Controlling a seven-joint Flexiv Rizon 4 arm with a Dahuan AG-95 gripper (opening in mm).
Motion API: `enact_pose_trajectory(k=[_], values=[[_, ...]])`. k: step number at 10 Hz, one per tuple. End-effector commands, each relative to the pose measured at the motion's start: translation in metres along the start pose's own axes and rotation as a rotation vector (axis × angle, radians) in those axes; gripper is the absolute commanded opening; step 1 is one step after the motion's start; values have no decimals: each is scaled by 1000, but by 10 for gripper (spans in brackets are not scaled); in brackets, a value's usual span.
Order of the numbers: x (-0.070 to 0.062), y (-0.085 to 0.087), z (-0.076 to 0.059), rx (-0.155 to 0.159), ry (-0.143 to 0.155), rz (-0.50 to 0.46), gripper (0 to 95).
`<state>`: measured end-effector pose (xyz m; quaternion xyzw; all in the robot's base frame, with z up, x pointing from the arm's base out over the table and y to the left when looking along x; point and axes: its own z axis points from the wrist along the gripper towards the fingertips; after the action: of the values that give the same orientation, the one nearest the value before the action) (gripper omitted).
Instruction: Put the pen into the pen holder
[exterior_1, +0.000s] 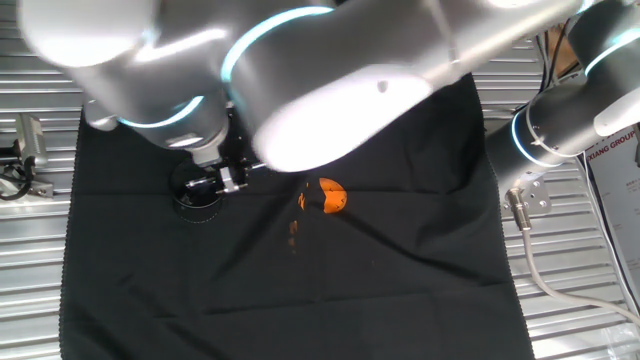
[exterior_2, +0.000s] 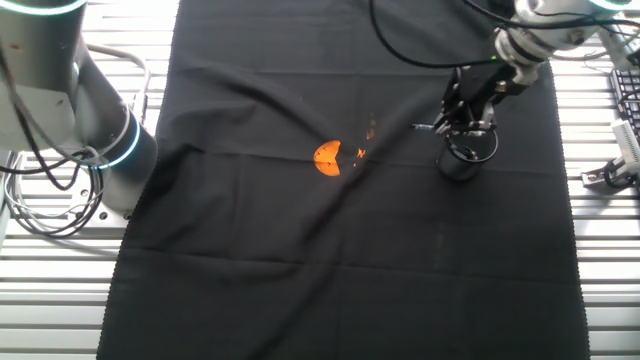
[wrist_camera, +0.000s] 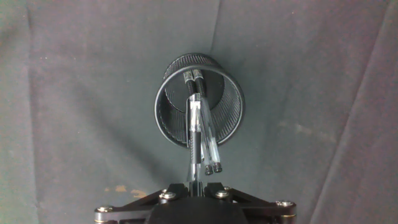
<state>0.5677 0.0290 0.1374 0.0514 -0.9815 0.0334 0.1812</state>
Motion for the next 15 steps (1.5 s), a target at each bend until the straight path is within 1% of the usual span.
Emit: enact_pose_trajectory(k=[1, 3, 4, 6, 8, 11, 14, 15], values=[[-4, -1, -1, -12, 61, -2, 0], [-9, -1, -3, -26, 115, -6, 0], [-10, -2, -4, -29, 127, -5, 0], [-13, -2, -6, -32, 145, -6, 0], [-17, -2, -8, -37, 156, -7, 0], [-22, -3, -6, -41, 170, -11, 0], [-26, -3, -3, -47, 200, -12, 0], [-28, -4, -2, -52, 214, -12, 0]])
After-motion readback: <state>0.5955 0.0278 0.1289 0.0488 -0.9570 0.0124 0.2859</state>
